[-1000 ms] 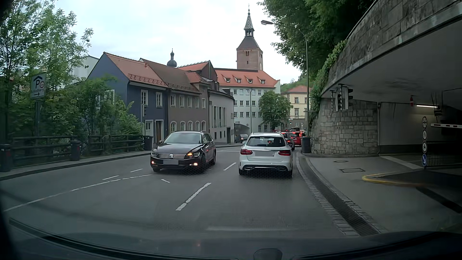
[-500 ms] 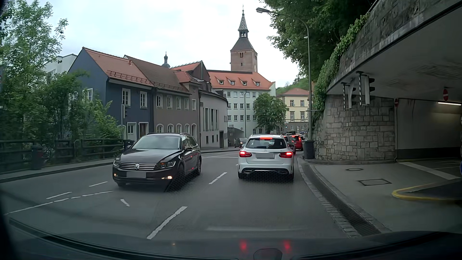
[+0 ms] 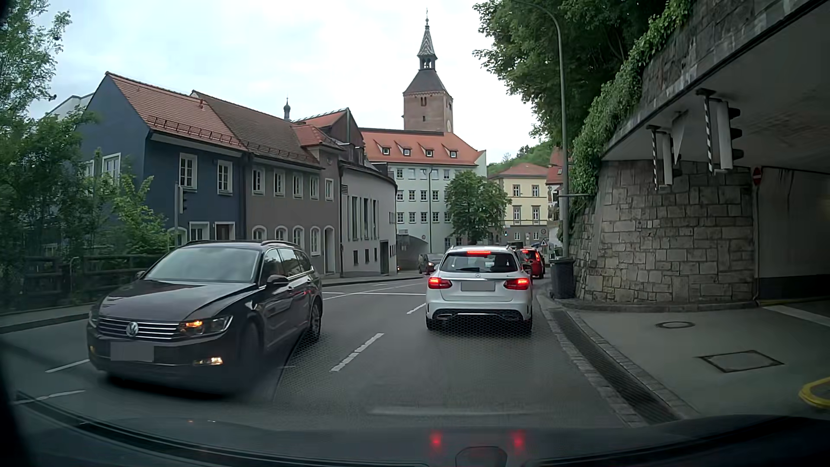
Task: Follow the waypoints while adhering to traffic rules and regulations
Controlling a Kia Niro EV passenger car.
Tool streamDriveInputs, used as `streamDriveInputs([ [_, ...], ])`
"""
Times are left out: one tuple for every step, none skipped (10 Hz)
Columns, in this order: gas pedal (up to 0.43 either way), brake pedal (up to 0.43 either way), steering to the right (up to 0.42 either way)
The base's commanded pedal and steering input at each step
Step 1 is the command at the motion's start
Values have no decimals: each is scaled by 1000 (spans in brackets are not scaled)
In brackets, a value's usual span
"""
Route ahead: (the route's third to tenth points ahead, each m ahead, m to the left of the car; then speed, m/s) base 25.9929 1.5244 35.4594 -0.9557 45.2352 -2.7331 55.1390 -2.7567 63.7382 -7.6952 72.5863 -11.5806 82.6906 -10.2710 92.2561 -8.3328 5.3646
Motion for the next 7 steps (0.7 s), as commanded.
streamDriveInputs([
  [0,91,34],
  [0,98,34],
  [0,116,34],
  [0,134,35],
  [0,146,36],
  [0,165,36],
  [0,189,36],
])
